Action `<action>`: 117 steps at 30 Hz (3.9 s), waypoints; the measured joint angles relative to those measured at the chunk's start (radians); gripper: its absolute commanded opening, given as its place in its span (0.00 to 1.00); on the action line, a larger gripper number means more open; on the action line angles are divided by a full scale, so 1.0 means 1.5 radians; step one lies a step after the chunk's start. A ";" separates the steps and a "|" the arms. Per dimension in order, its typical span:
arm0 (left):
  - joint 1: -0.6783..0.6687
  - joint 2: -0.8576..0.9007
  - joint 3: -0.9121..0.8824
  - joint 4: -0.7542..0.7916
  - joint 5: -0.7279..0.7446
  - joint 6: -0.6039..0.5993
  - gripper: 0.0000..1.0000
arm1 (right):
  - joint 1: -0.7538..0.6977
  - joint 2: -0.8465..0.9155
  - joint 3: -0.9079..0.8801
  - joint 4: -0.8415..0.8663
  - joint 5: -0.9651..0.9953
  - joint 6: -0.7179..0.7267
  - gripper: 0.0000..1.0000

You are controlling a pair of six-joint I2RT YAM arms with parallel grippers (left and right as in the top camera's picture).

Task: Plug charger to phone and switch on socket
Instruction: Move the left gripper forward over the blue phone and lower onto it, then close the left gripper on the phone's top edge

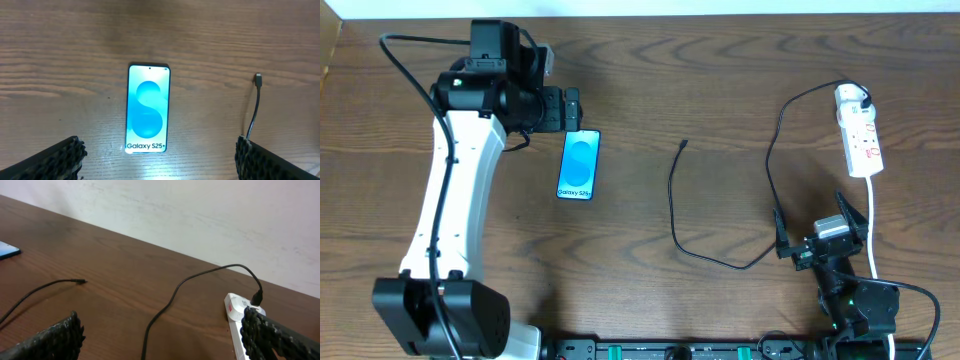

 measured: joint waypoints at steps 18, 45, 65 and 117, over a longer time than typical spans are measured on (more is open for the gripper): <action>-0.037 0.195 -0.001 -0.004 -0.061 -0.022 0.98 | 0.000 0.000 0.000 0.000 0.000 0.000 0.99; -0.049 0.285 -0.053 0.060 -0.078 -0.035 0.98 | 0.000 0.000 0.000 0.000 0.000 0.000 0.99; -0.051 0.271 -0.130 0.168 -0.098 -0.035 0.98 | 0.000 0.000 0.000 0.000 0.000 0.000 0.99; -0.080 0.251 -0.166 0.206 -0.123 -0.052 0.69 | 0.000 0.000 0.000 0.000 0.000 0.000 0.99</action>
